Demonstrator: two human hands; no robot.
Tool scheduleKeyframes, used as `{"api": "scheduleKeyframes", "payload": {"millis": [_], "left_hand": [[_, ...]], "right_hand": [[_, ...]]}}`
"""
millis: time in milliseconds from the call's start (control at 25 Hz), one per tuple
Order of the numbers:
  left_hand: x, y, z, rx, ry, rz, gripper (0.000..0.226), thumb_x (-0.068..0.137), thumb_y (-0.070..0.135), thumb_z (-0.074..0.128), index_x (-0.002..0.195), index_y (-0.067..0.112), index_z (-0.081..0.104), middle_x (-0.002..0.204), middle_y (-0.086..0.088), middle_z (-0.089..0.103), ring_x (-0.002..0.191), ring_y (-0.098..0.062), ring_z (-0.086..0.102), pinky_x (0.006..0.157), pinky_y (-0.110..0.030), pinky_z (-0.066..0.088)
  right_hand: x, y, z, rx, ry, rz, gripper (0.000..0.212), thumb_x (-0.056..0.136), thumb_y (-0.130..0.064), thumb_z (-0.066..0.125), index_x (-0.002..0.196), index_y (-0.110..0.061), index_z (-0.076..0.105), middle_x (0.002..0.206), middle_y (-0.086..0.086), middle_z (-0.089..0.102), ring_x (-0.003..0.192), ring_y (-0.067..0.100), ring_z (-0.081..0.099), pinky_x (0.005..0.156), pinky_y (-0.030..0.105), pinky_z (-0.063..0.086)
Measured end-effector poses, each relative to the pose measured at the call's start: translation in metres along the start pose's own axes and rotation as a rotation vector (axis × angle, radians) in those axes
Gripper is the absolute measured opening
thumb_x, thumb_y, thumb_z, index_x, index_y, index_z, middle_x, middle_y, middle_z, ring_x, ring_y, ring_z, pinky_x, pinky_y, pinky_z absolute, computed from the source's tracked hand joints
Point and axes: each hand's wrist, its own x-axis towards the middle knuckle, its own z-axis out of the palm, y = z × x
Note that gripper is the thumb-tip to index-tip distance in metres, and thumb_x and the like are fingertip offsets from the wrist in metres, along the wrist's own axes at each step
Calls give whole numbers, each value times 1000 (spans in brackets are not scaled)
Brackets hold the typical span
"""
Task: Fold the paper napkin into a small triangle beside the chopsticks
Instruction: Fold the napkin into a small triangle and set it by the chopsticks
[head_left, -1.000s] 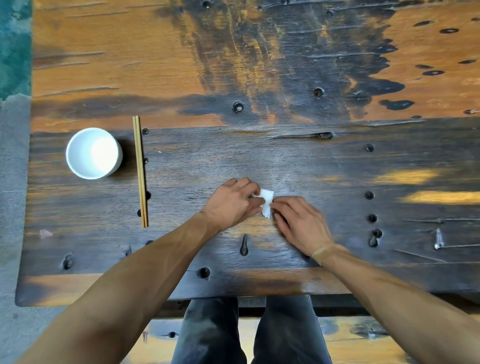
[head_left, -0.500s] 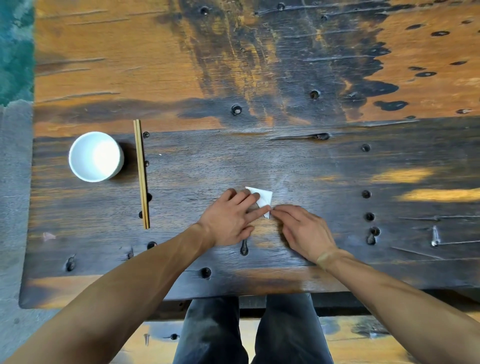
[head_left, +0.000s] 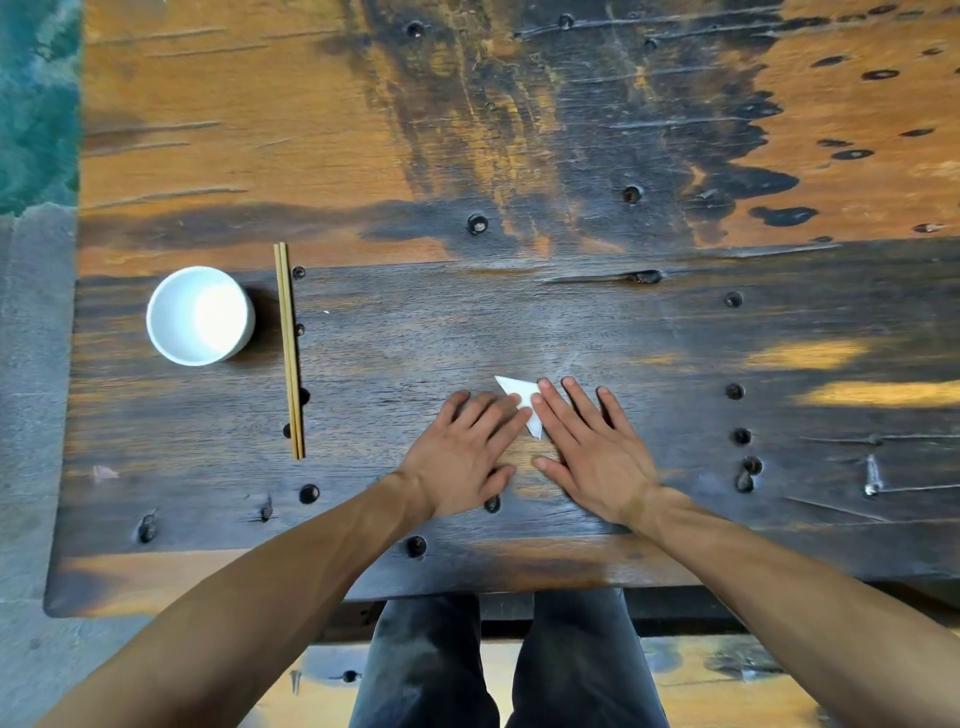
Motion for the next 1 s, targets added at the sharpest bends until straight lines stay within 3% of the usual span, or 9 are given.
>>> {"api": "scheduleKeyframes", "payload": {"millis": [240, 440, 560, 720, 880, 1000], "left_hand": [[13, 9, 8, 52, -37, -55, 77, 100, 54, 17, 152, 5, -11, 161, -14, -17, 148, -27, -18, 120, -52, 0], [10, 8, 10, -29, -32, -288, 71, 101, 52, 7, 152, 7, -14, 161, -9, -20, 148, -23, -18, 120, -50, -3], [12, 3, 2, -130, 20, -367, 70, 101, 50, 13, 153, 9, -10, 160, -6, -17, 149, -22, -14, 120, -51, -3], [15, 8, 2, -8, -20, -148, 71, 98, 42, 18, 152, 7, -13, 160, -10, -20, 148, -23, -17, 120, -52, -3], [17, 6, 5, 19, -69, -122, 71, 99, 43, 15, 150, 7, -18, 157, -11, -29, 147, -23, -22, 120, -49, -5], [16, 6, 4, 41, -60, -122, 70, 99, 44, 14, 150, 7, -18, 157, -11, -29, 146, -23, -23, 120, -50, -5]], "right_hand": [[1, -1, 0, -14, -26, -5, 72, 99, -60, 8, 154, -18, -12, 162, -2, -19, 149, 23, -18, 121, 50, -2], [2, 0, -1, -2, -17, -8, 70, 100, -57, 12, 155, -19, -7, 163, -2, -13, 150, 23, -11, 121, 49, -2], [2, -2, -3, 5, -12, 6, 70, 100, -57, 15, 155, -19, -5, 162, -2, -12, 150, 23, -8, 121, 49, -1], [2, -3, -3, -2, -11, 10, 71, 100, -56, 15, 155, -18, -8, 162, -2, -15, 150, 24, -10, 121, 50, -2], [-4, -6, -4, 9, -15, -30, 72, 100, -54, 25, 156, -16, -2, 163, 1, -8, 151, 27, -7, 121, 53, 3], [-8, -13, -1, -4, -33, -60, 71, 101, -54, 20, 155, -17, -7, 163, 0, -12, 149, 25, -18, 120, 53, -2]]}}
